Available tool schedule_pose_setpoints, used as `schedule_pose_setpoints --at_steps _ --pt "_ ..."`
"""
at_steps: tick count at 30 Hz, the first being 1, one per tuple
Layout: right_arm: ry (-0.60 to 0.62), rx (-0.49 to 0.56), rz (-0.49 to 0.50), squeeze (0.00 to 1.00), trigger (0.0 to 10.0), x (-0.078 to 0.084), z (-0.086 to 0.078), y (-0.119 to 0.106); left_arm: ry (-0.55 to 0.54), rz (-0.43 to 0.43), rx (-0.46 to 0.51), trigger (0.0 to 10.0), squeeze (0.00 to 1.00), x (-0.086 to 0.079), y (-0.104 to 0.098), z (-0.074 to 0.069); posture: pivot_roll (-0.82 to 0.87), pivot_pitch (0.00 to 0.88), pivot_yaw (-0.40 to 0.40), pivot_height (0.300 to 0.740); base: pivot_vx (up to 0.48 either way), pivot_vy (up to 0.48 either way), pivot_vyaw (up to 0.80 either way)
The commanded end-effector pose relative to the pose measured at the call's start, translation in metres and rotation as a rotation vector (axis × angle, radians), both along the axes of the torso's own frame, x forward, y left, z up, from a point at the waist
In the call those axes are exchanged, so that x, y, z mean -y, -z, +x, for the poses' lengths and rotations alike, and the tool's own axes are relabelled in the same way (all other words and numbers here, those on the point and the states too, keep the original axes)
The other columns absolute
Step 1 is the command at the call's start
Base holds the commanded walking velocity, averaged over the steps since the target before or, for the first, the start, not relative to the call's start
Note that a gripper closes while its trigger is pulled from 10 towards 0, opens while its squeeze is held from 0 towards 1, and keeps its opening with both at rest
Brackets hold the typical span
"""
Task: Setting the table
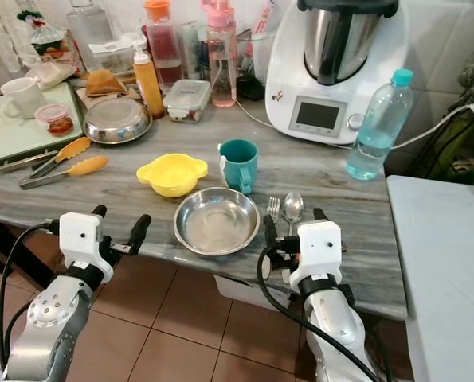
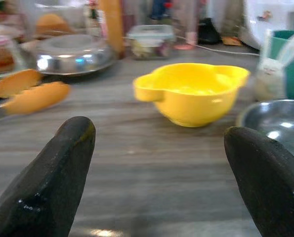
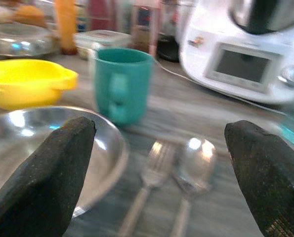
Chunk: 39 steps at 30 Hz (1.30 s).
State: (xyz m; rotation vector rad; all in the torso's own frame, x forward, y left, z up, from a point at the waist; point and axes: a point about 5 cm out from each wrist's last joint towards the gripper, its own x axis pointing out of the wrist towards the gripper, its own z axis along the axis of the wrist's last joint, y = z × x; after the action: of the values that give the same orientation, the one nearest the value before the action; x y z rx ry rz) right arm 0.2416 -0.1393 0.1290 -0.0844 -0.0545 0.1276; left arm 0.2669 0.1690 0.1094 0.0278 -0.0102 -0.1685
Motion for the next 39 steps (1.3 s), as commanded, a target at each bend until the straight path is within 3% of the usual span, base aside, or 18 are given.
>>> schedule_pose_setpoints --at_steps 1,10,29,39 --pt "-0.010 0.005 0.000 0.32 10.0 -0.004 0.002 -0.002 -0.017 0.011 0.000 10.0 0.00 -0.004 0.000 0.002 -0.05 0.011 0.038 0.740 0.000 0.000 0.80" --pt "-0.018 0.008 -0.009 0.32 10.0 -0.006 0.002 -0.002 -0.099 0.093 0.033 10.0 0.00 -0.013 -0.004 0.004 -0.05 0.013 0.043 0.740 0.000 0.000 0.80" --pt "-0.030 0.019 -0.018 0.32 10.0 -0.007 0.006 -0.003 -0.184 0.132 0.069 10.0 0.00 -0.020 -0.007 0.007 -0.04 0.000 0.042 0.740 0.000 0.000 0.80" --pt "-0.035 0.031 -0.033 0.32 10.0 -0.004 0.008 -0.006 -0.218 0.149 0.081 10.0 0.00 -0.015 -0.006 0.009 -0.06 0.000 0.027 0.740 0.000 0.000 0.80"
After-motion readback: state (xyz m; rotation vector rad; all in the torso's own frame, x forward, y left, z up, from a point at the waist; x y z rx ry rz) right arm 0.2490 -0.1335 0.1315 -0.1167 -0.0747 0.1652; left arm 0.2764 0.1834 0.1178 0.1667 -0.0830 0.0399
